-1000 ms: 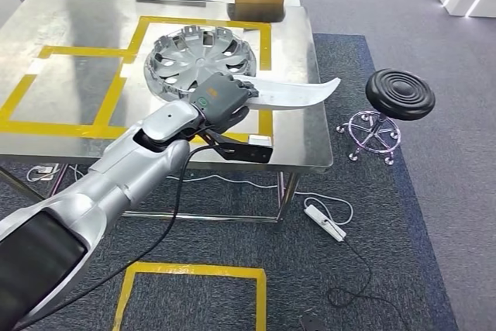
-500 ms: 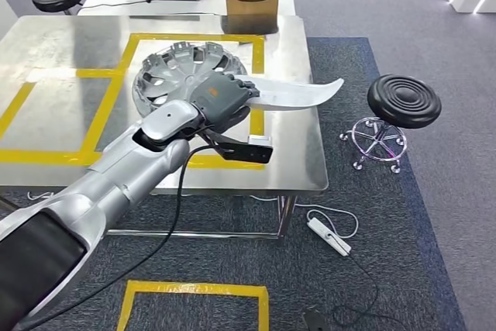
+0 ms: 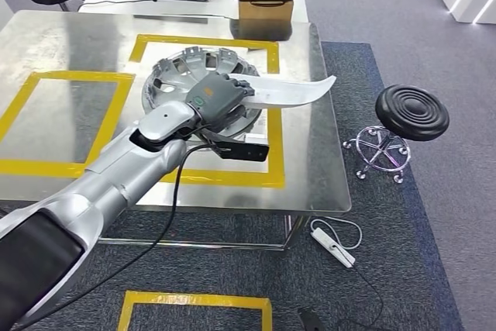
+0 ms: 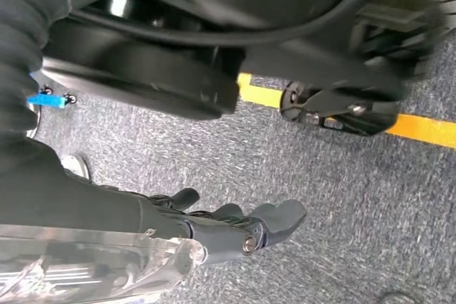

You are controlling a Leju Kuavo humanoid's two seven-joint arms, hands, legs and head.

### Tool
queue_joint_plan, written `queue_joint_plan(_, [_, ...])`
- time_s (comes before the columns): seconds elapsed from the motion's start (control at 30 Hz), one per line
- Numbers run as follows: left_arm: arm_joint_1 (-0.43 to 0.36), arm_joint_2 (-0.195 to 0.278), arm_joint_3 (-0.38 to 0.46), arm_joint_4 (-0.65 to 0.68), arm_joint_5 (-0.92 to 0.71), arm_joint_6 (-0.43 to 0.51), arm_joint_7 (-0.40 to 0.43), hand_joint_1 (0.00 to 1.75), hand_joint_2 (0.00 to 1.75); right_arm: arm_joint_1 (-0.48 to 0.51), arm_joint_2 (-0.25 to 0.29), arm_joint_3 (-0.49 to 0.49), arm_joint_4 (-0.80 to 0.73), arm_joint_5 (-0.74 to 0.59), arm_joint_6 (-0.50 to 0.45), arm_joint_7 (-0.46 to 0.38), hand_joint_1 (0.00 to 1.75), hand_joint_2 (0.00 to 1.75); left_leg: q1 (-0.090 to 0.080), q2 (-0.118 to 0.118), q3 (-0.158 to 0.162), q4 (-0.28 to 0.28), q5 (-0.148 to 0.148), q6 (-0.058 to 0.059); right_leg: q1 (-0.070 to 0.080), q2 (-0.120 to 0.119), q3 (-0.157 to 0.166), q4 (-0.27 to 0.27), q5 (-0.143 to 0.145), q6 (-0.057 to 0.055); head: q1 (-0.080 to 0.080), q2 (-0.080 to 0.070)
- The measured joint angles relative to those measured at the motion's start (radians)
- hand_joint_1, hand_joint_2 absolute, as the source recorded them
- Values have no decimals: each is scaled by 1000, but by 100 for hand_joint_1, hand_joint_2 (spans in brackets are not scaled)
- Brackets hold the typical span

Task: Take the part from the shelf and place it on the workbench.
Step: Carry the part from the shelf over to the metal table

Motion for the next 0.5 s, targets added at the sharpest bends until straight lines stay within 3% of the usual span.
queue_joint_plan(0.03, [3,0,0,0,-2,0,0,175,175,0,0,0,0,0,0,0,0,175,-1,0,6,0,-5,0,0,0,-23,24,7,-1,0,0])
queue_joint_plan(0.07, [4,0,-1,0,-5,0,0,175,175,-1,0,0,0,0,0,0,0,175,-2,-1,13,0,-11,0,0,0,-27,10,35,-4,0,0])
queue_joint_plan(0.13, [4,0,-1,0,-8,0,-1,175,175,-1,0,0,0,1,0,1,0,175,-4,-2,31,0,-23,-4,1,0,14,-115,127,-11,1,0])
queue_joint_plan(0.2, [0,0,-2,0,-10,-1,-4,175,175,0,0,0,0,3,0,2,0,175,-7,-4,43,1,-32,-11,4,1,65,-231,182,-17,1,0])
queue_joint_plan(0.23, [-3,1,-3,0,-12,-3,-6,175,175,0,0,0,0,4,0,2,0,175,-9,-5,44,2,-35,-13,4,1,77,-257,190,-18,1,0])
queue_joint_plan(0.37, [-20,8,-5,8,-14,-19,-17,175,175,0,2,1,0,12,2,6,0,175,-11,-4,44,-4,-32,2,5,7,77,-266,190,-13,-1,0])
queue_joint_plan(0.5, [-47,16,-3,40,-13,-25,-12,175,175,-2,2,2,0,23,3,11,0,175,-10,-3,47,-17,-27,-9,6,9,73,-265,189,-22,-1,0])
